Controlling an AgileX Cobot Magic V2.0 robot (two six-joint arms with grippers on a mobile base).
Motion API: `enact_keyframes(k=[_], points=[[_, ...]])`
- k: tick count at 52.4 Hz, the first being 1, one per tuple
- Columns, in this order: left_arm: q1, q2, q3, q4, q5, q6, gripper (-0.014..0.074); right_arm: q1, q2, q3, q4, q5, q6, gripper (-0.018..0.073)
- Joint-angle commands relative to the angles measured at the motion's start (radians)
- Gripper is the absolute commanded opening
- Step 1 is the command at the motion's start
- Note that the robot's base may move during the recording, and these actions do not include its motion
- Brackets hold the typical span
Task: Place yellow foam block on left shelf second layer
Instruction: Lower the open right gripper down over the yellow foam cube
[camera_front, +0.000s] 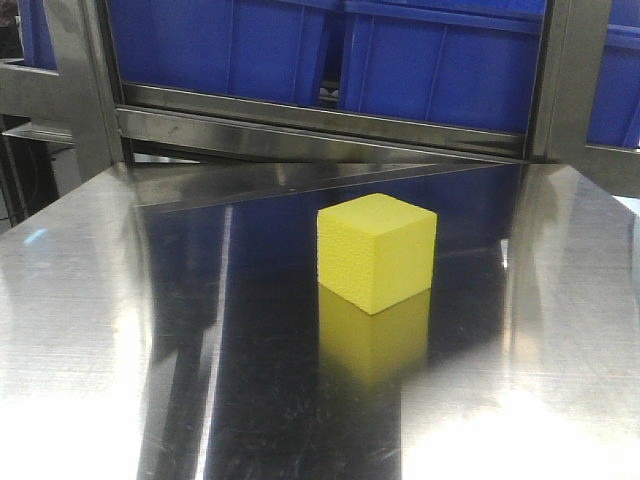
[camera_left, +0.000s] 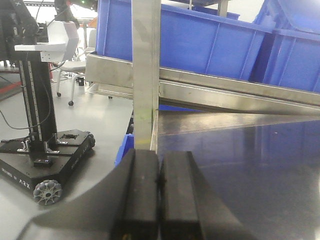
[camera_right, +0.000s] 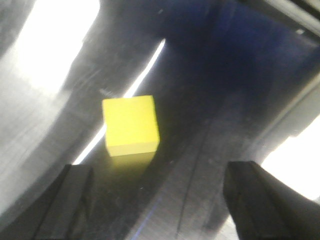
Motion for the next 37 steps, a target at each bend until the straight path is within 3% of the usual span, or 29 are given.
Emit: enact_keyframes(k=[1, 13, 37], points=[[-0.004, 0.004, 0.024, 0.0, -0.081, -0.002, 0.0136, 0.004, 0.064, -0.076, 0.031, -0.03, -0.083, 0.0601], [-0.004, 0.004, 0.024, 0.0, -0.081, -0.002, 0.0136, 0.002, 0.253, -0.109, 0.065, -0.065, -0.154, 0.0601], [-0.004, 0.004, 0.024, 0.0, -0.081, -0.002, 0.0136, -0.058, 0.433, -0.109, 0.072, -0.22, -0.155, 0.0601]])
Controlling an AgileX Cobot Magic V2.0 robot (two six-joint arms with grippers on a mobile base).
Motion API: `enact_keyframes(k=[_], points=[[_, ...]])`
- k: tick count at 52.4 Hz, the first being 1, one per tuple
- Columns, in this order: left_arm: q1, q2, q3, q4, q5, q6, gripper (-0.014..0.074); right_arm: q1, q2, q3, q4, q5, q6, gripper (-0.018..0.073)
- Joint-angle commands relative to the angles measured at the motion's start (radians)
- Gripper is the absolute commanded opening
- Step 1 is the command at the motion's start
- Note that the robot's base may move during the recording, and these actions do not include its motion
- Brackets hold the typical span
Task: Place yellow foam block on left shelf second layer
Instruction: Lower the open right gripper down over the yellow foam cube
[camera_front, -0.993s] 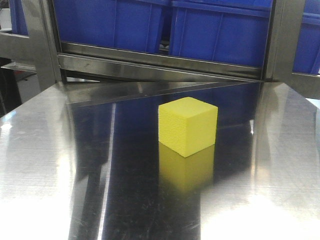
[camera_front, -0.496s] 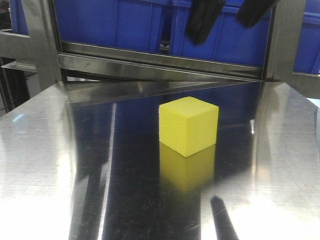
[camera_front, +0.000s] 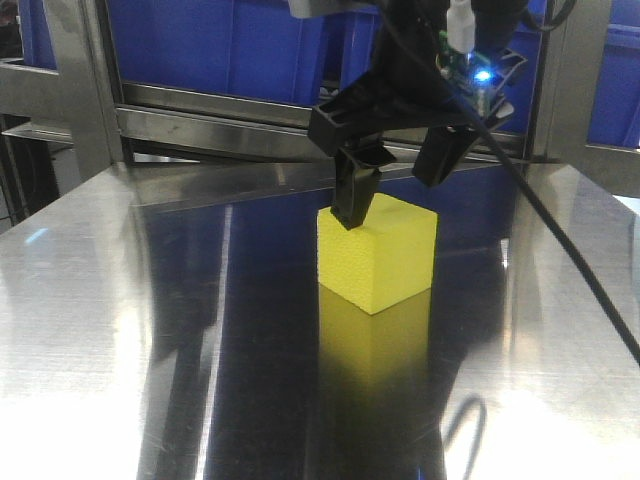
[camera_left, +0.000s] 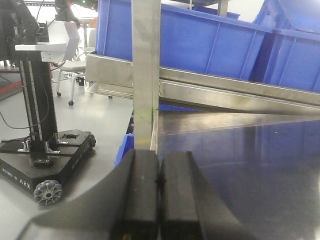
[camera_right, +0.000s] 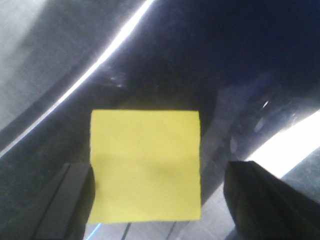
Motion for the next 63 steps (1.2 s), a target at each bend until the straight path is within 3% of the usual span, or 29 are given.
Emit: enact_keyframes(k=[1, 19, 63], points=[[-0.004, 0.004, 0.024, 0.0, -0.081, -0.002, 0.0136, -0.008, -0.027, -0.037, -0.003, -0.062, -0.011, 0.0601], [-0.004, 0.004, 0.024, 0.0, -0.081, -0.002, 0.0136, -0.008, -0.014, -0.036, 0.091, -0.043, -0.01, 0.0601], [-0.004, 0.004, 0.024, 0.0, -0.081, -0.002, 0.0136, -0.005, -0.051, -0.036, 0.097, -0.039, -0.01, 0.0601]])
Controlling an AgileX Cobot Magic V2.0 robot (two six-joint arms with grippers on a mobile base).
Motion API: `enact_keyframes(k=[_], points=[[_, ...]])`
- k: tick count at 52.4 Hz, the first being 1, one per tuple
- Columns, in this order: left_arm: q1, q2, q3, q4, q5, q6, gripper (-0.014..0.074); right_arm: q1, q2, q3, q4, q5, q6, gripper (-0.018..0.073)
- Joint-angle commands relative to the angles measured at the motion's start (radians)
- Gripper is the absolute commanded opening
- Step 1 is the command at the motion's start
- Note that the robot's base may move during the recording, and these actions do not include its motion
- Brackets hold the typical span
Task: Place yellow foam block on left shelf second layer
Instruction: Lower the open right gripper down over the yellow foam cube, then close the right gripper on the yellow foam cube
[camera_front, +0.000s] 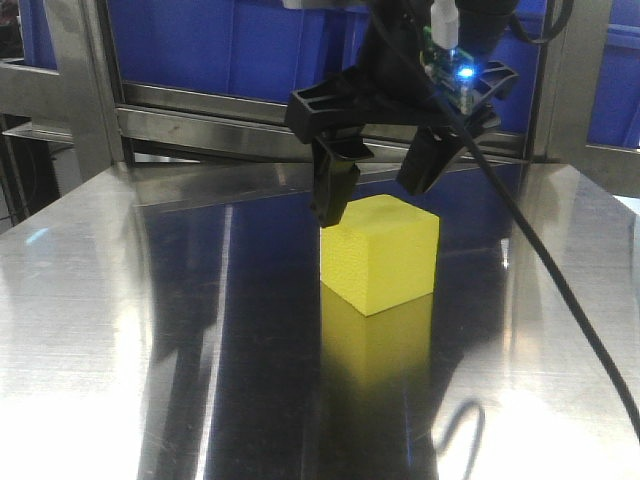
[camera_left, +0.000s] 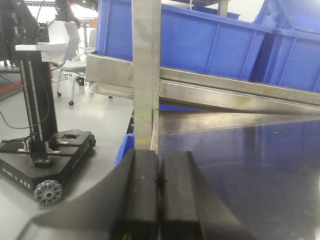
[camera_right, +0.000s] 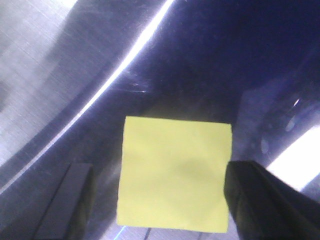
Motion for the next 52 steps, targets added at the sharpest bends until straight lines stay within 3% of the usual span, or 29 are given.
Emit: enact_keyframes(k=[1, 35, 40, 48, 52], points=[[-0.004, 0.004, 0.024, 0.0, -0.081, -0.002, 0.0136, -0.003, -0.049, -0.034, -0.005, -0.033, -0.009, 0.0601], [-0.004, 0.004, 0.024, 0.0, -0.081, -0.002, 0.0136, -0.026, 0.037, -0.029, -0.013, -0.035, -0.009, 0.0598], [-0.004, 0.004, 0.024, 0.0, -0.081, -0.002, 0.0136, -0.024, 0.031, -0.029, -0.013, -0.035, -0.009, 0.0544], [-0.004, 0.004, 0.024, 0.0, -0.081, -0.002, 0.0136, -0.024, 0.007, -0.029, -0.013, -0.036, -0.009, 0.0356], [-0.004, 0.004, 0.024, 0.0, -0.081, -0.002, 0.0136, -0.024, -0.019, -0.029, -0.013, -0.044, -0.009, 0.0306]])
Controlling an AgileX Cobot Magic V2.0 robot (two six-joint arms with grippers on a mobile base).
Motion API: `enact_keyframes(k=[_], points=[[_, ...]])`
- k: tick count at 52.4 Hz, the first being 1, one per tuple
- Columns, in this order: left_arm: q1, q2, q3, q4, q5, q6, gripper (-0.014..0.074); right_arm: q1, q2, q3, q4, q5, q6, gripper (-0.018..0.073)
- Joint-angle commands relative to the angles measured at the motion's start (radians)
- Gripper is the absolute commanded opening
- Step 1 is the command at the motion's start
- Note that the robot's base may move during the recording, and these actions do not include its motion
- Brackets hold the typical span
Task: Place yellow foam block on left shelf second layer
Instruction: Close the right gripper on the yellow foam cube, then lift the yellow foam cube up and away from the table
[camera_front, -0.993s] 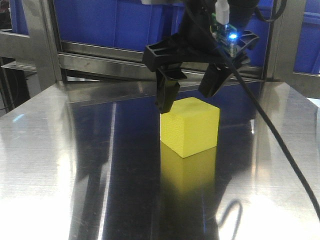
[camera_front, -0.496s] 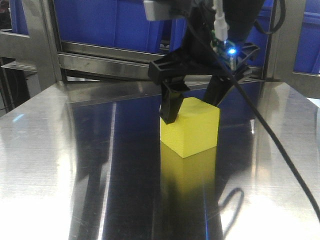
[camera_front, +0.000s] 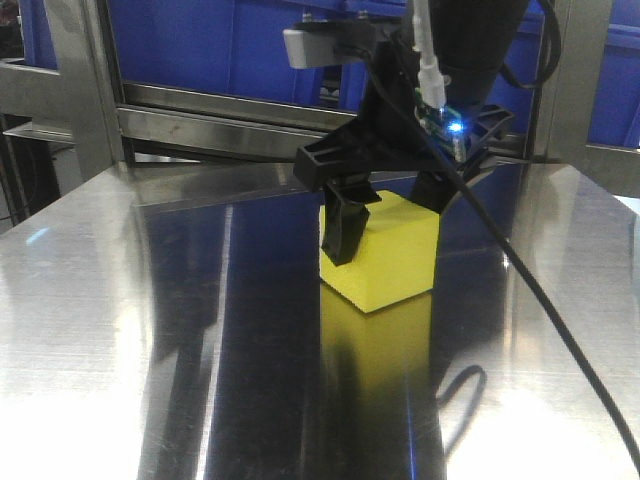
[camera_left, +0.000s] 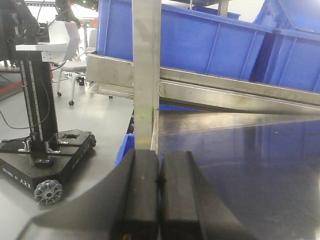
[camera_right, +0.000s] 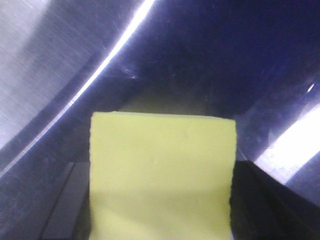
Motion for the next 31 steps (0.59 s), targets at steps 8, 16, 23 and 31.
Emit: enact_keyframes(k=[8, 16, 23, 31], points=[[-0.004, 0.004, 0.024, 0.0, -0.081, -0.002, 0.0136, -0.006, -0.209, -0.024, -0.035, -0.077, -0.009, 0.0298], [-0.004, 0.004, 0.024, 0.0, -0.081, -0.002, 0.0136, -0.006, -0.426, 0.116, -0.055, -0.242, -0.009, 0.0298], [-0.004, 0.004, 0.024, 0.0, -0.081, -0.002, 0.0136, -0.006, -0.597, 0.272, -0.055, -0.39, -0.009, 0.0298], [-0.004, 0.004, 0.024, 0.0, -0.081, -0.002, 0.0136, -0.006, -0.795, 0.423, -0.055, -0.476, -0.009, 0.0298]])
